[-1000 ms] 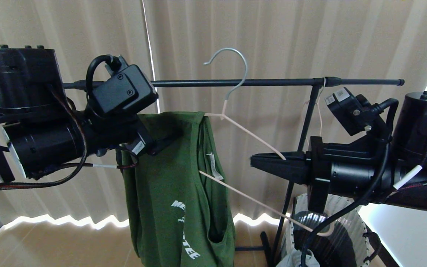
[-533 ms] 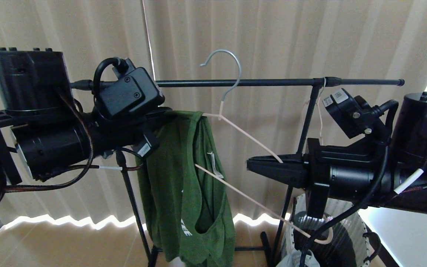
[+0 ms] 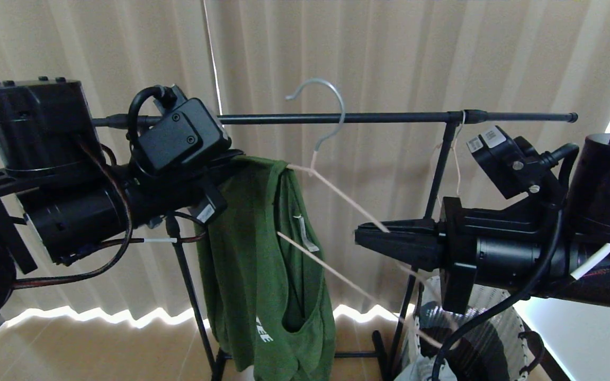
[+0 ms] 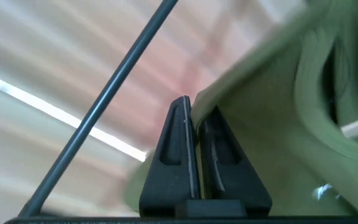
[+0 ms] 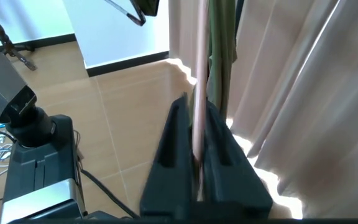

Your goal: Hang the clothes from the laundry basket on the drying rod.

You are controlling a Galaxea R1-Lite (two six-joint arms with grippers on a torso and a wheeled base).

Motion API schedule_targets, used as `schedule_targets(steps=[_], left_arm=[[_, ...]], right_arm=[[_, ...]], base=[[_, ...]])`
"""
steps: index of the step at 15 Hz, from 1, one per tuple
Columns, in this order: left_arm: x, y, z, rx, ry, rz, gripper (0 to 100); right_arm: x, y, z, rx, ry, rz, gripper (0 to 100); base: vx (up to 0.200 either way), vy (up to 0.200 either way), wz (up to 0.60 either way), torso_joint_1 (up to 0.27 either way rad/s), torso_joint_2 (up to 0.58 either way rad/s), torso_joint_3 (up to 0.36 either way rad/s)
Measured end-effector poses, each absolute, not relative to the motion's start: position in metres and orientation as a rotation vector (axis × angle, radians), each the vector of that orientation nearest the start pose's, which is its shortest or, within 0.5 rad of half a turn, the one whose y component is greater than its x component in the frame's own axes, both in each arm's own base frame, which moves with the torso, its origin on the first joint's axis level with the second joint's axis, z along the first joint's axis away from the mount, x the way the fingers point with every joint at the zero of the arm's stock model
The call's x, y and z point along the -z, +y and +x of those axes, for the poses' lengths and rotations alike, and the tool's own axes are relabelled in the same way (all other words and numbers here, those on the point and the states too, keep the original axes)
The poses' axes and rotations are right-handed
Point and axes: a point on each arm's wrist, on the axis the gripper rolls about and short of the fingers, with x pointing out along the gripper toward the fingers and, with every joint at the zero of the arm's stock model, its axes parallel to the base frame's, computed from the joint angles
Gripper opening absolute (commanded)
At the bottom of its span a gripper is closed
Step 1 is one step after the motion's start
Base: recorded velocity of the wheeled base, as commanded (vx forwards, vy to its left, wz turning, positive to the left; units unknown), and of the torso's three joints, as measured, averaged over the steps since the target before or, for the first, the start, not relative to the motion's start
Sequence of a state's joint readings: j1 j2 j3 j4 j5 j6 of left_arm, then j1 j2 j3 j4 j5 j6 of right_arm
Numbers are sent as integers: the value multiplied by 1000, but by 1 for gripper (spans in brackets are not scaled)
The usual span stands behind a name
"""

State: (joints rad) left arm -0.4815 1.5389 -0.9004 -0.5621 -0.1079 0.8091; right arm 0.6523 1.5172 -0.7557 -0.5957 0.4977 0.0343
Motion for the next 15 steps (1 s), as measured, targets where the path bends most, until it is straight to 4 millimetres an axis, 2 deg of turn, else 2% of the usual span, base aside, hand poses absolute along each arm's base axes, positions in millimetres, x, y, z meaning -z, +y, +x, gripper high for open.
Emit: schedule_targets(steps=[9,12,15], left_arm=[[-241,-121,247,212,11,830,0],[-240,-120,248,28,87,726,0],[-240,-122,250,-14,97,659,0]], right_arm=[[-214,160,201,-954,134,-123,100],[-205,163,205,-890,171,-138,100],[-195,172,207,-854,205,-155,100]], base=[[0,0,0,0,0,0],[0,0,0,0,0,0],[0,0,0,0,0,0]])
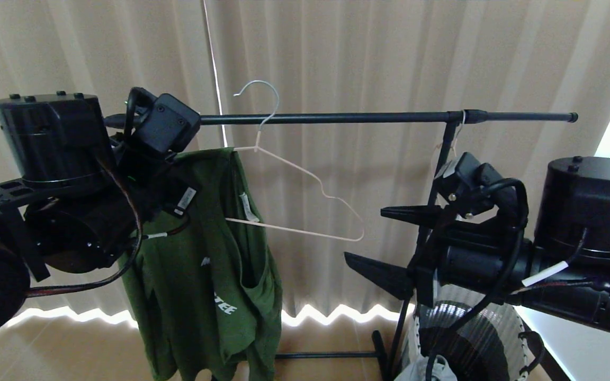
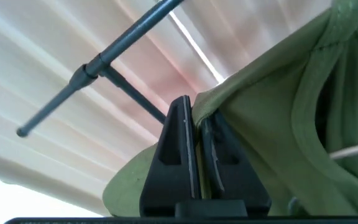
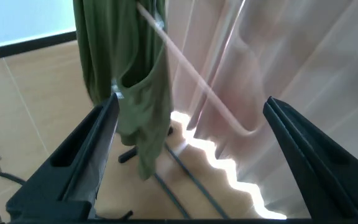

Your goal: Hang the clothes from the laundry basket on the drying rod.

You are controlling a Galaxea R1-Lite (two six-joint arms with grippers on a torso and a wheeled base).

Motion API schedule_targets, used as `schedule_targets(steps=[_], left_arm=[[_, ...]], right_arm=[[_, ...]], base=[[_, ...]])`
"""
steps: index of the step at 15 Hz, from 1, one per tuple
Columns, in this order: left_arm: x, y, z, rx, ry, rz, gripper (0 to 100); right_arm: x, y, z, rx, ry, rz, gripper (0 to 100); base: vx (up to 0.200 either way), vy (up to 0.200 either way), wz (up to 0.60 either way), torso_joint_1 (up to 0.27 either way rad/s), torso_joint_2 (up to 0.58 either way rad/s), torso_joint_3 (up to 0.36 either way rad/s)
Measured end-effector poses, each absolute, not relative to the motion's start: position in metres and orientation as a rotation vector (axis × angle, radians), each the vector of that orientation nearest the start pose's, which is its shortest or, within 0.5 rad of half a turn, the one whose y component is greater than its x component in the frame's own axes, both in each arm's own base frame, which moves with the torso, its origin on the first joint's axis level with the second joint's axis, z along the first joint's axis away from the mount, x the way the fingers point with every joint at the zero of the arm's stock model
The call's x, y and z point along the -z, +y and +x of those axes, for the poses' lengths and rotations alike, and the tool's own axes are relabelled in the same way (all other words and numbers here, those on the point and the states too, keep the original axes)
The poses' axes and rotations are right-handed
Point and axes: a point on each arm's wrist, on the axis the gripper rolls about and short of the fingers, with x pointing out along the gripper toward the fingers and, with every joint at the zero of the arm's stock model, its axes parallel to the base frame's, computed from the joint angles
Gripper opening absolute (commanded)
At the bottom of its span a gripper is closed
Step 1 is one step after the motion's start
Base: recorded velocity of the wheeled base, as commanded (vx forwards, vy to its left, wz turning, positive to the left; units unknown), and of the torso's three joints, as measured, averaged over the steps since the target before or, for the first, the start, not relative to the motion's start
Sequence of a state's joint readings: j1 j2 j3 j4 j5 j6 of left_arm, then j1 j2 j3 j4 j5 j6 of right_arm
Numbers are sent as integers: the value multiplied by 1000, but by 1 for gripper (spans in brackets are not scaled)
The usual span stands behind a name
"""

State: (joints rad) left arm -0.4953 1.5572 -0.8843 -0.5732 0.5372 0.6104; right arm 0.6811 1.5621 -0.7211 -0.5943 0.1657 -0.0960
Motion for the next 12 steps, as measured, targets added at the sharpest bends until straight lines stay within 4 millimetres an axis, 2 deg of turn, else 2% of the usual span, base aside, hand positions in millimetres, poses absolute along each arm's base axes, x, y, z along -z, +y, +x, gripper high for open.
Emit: schedule_targets(steps=[6,12], left_arm=[[-255,-132,258,-22,50,490,0],[-260,-141,252,11,25,438,0]], right_arm=[[-184,205,215,-781,256,-131,100],[-179,241,236,-713,265,-89,100]], base=[[0,0,0,0,0,0],[0,0,0,0,0,0]])
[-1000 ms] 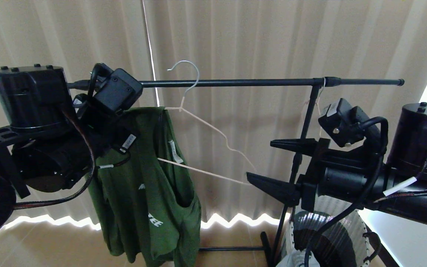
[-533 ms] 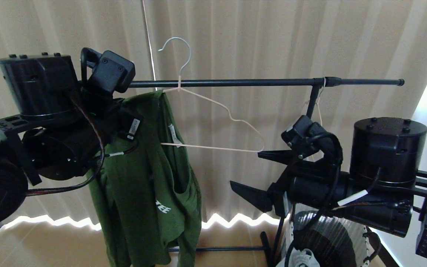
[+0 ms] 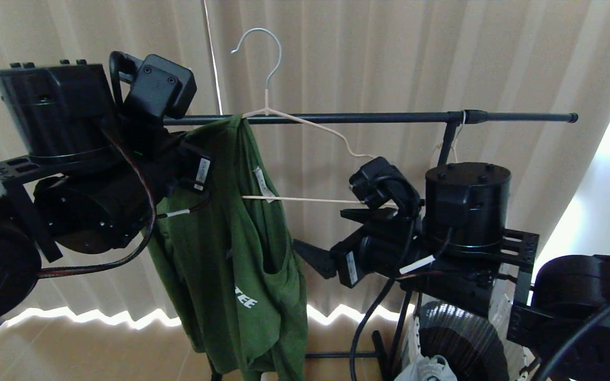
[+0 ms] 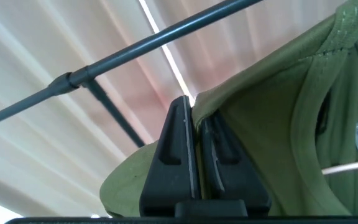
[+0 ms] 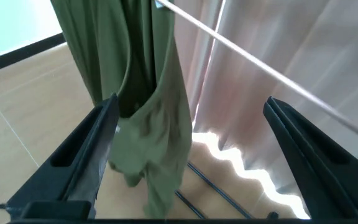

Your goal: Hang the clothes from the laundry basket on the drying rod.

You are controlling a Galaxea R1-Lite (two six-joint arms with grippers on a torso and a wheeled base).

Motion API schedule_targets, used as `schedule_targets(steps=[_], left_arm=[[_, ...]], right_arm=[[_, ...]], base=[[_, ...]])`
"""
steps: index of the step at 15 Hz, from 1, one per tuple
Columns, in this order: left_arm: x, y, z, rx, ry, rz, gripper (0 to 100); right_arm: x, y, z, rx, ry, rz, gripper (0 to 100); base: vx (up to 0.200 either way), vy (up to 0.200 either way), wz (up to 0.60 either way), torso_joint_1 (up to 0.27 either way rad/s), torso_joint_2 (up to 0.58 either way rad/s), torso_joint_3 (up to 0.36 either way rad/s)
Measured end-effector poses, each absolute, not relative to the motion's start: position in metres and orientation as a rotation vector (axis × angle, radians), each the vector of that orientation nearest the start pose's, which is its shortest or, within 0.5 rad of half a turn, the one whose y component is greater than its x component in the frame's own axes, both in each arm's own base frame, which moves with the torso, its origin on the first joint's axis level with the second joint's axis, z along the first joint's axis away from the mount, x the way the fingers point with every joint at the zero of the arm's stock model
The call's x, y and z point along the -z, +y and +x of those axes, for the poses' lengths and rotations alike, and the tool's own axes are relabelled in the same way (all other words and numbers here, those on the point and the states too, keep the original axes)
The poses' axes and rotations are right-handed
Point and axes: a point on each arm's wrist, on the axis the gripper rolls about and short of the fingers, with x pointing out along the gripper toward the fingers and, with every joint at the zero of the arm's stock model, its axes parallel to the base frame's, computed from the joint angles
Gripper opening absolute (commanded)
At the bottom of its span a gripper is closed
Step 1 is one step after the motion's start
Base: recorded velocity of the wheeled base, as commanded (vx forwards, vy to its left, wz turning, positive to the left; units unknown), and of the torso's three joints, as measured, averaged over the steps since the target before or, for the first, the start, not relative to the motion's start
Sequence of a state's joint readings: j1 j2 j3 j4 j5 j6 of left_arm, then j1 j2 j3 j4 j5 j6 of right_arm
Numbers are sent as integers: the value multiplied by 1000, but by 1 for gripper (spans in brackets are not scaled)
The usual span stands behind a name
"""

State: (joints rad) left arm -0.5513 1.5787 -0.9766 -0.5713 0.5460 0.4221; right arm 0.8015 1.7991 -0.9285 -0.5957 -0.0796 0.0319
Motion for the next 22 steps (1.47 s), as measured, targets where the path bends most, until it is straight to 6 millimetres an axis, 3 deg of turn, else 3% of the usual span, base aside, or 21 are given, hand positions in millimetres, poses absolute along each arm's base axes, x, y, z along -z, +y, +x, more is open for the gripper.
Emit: schedule_targets(steps=[5,10,11,17,22], left_arm=[[-267,-150,245,43,-5,420,0],[-271,-151,244,48,-16,413,0],[-271,-151,244,47,-17,412,0],[-274,-146,243,5,-18,408,0],[-268,-136,246,-22,8,426,0]], right_arm=[[-162,258,249,-710,299,-104,100],[-150,261,253,-683,331,-123,100],[-148,260,253,-680,336,-125,0],[-143,244,249,-612,364,-136,0],[-155,195,246,-502,356,-117,0]], base=[[0,0,0,0,0,0],[0,0,0,0,0,0],[0,0,0,0,0,0],[0,0,0,0,0,0],[0,0,0,0,0,0]])
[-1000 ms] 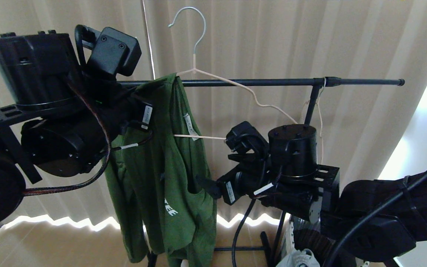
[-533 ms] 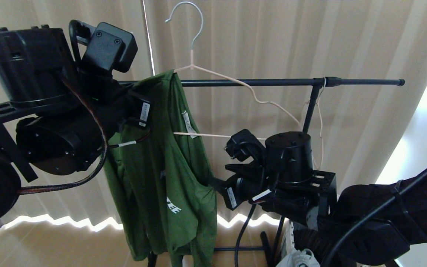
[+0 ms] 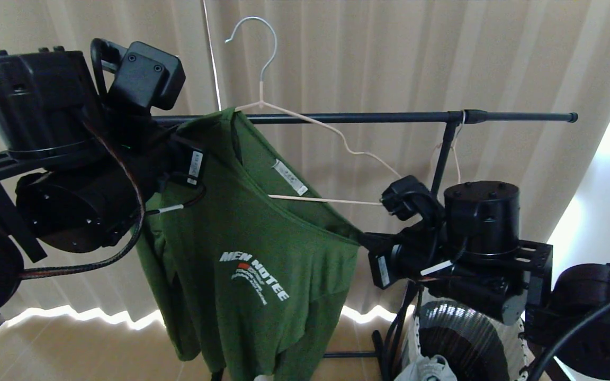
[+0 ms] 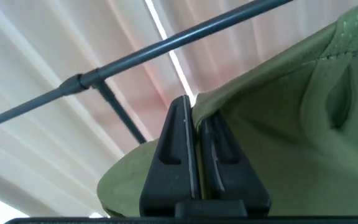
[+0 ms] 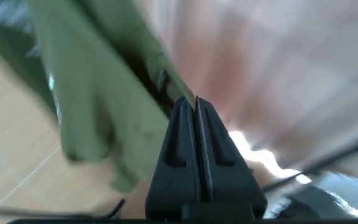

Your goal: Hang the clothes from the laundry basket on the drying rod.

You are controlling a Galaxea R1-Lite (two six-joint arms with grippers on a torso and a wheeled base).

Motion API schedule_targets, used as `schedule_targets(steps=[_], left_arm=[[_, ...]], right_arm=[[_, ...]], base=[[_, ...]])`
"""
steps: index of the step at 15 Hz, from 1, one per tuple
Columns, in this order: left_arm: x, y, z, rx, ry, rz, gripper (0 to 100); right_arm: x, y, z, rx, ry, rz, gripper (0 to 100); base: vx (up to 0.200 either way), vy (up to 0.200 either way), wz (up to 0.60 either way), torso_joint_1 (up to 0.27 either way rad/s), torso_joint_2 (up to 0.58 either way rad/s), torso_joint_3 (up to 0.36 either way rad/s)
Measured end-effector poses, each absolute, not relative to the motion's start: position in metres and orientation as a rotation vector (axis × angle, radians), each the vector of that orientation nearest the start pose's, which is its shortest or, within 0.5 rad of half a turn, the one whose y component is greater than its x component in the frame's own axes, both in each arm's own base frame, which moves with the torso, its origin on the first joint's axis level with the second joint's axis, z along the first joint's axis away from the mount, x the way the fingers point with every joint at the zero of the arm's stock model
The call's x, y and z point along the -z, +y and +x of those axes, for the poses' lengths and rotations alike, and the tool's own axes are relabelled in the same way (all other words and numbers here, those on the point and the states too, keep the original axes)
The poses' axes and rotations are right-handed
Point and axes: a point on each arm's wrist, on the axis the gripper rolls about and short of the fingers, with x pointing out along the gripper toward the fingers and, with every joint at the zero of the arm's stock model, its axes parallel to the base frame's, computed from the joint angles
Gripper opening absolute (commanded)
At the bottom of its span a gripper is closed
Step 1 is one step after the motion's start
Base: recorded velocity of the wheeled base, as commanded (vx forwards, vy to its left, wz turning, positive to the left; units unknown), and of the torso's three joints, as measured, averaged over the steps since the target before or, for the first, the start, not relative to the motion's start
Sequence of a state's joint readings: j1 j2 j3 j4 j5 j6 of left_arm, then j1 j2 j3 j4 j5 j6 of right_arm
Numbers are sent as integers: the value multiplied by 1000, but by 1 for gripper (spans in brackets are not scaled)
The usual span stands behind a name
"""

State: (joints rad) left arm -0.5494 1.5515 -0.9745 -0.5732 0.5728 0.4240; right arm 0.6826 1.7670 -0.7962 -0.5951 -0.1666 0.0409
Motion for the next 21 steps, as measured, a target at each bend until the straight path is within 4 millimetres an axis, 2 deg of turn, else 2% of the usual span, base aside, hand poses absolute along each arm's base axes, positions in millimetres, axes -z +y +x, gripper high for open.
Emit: schedule_targets(steps=[3,7,13,16,17,21], left_arm=[[-252,-130,242,-23,56,473,0],[-239,-123,239,-30,97,515,0],[-222,-119,236,-25,152,570,0],[-221,-120,236,-21,155,571,0],[-221,-120,236,-20,154,565,0],[-229,-121,239,-47,85,515,0]], right_arm=[[-173,165,254,-417,306,-80,0],[-189,149,255,-379,256,-52,0],[-212,150,257,-414,185,-21,0],[-216,162,248,-488,175,-20,0],[-216,167,245,-507,176,-22,100],[-214,181,229,-577,185,-34,100]], base=[[0,0,0,0,0,0],[0,0,0,0,0,0],[0,0,0,0,0,0],[0,0,0,0,0,0],[0,0,0,0,0,0],[0,0,0,0,0,0]])
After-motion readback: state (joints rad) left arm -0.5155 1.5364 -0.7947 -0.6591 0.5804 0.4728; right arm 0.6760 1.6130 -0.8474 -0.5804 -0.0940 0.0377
